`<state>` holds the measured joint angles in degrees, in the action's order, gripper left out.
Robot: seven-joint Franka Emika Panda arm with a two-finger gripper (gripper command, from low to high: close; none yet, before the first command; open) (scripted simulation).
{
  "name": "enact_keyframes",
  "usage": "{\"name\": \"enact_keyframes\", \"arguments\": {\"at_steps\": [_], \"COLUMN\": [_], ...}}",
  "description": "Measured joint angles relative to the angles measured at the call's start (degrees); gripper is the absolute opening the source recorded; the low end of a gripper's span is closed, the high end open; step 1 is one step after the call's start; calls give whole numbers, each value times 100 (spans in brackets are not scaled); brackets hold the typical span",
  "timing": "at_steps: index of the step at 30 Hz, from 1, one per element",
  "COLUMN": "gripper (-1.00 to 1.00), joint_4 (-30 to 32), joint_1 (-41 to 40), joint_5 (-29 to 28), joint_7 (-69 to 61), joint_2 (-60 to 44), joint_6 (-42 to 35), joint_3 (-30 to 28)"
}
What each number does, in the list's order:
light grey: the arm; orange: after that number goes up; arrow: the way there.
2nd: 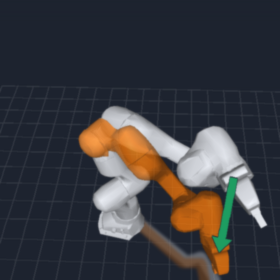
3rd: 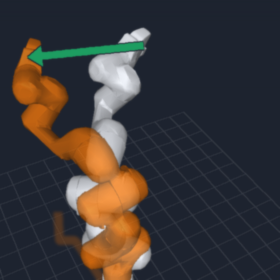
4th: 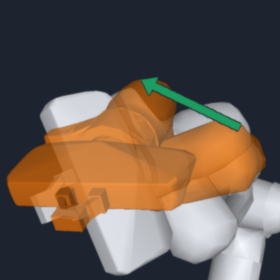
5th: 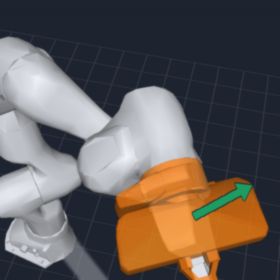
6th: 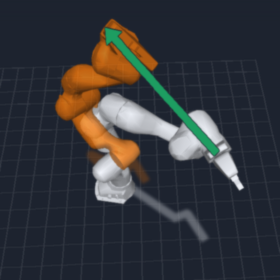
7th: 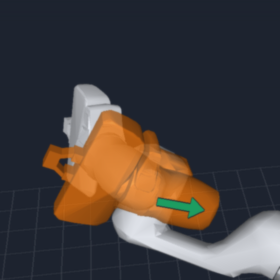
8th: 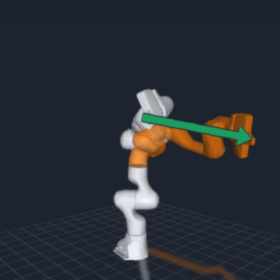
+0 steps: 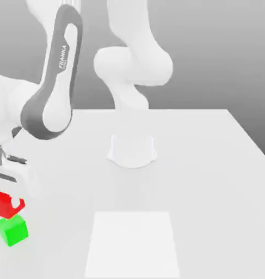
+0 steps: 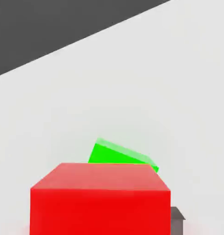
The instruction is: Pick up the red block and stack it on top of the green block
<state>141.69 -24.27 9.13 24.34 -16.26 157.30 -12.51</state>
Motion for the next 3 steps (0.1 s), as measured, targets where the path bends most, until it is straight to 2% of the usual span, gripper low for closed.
{"name": "enact_keyframes", "arguments": {"at_steps": [3], "gripper": [100], "joint_4": [0], "joint_1": [0], "joint_5": [0], "joint_7": [0], "joint_2": [0], "joint_6": [0], "joint_3": [0]}}
